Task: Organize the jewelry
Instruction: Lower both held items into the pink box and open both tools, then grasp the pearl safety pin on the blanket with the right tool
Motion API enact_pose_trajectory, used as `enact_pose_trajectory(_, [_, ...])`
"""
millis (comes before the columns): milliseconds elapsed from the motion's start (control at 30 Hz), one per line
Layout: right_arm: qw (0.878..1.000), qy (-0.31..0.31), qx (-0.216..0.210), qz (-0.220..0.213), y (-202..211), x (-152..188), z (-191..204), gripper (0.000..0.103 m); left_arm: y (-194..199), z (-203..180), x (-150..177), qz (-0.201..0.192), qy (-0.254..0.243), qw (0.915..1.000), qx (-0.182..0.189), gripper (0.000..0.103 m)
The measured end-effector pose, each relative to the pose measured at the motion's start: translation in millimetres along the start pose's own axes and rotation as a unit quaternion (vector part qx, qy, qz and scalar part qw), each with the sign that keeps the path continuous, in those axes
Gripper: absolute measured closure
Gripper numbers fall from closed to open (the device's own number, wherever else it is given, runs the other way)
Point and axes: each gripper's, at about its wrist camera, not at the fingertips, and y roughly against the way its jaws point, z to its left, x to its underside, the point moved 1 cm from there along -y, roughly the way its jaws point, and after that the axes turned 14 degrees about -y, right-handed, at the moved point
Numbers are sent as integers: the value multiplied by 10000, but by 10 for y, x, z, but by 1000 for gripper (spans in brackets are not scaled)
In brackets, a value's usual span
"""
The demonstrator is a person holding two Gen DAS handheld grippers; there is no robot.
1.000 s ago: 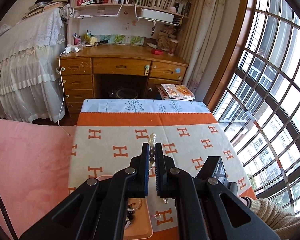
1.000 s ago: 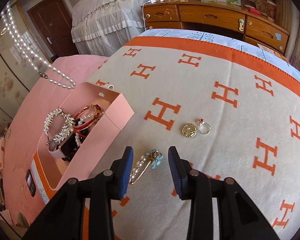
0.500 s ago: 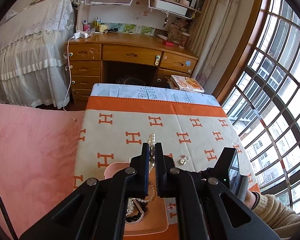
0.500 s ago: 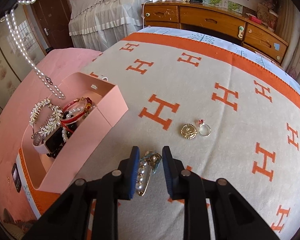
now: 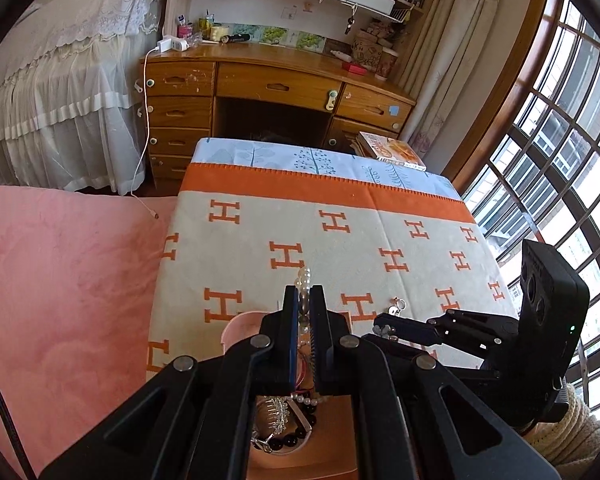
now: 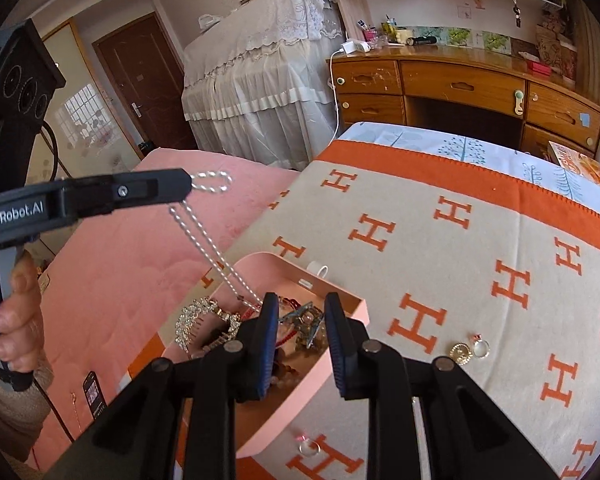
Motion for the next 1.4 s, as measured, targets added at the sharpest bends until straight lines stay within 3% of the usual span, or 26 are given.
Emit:
enact_pose_trajectory(433, [9989, -342, 220, 236, -259, -63, -35, 79, -376, 11, 128, 342, -146, 9993, 52, 91])
enact_pose_trajectory(767, [9993, -292, 228, 43, -55, -28, -24, 79, -329, -51, 202, 359, -217, 9991, -1, 91])
enact_pose_trajectory(933, [9993, -271, 244, -47, 91, 33, -48, 79, -259, -151, 246, 337, -252, 9991, 5, 86])
enact_pose_trajectory(1400, [9973, -336, 582, -284, 454, 203, -458, 79, -100, -765, 584, 315, -266, 9988, 252, 86])
